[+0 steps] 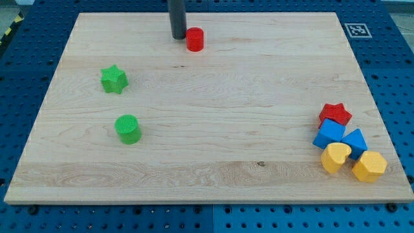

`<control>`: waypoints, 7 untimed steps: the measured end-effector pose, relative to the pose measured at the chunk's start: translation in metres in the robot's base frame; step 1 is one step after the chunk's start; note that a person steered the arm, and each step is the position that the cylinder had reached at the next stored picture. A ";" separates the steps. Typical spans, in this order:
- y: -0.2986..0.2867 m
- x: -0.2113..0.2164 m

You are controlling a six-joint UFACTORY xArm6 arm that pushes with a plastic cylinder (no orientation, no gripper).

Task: Move arm at center of the board

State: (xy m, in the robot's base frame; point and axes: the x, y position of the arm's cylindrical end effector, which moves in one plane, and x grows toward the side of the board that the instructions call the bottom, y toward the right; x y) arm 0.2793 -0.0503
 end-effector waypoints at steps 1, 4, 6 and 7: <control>0.031 0.012; 0.106 0.028; 0.131 0.043; 0.131 0.047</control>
State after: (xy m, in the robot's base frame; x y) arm 0.3262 0.0807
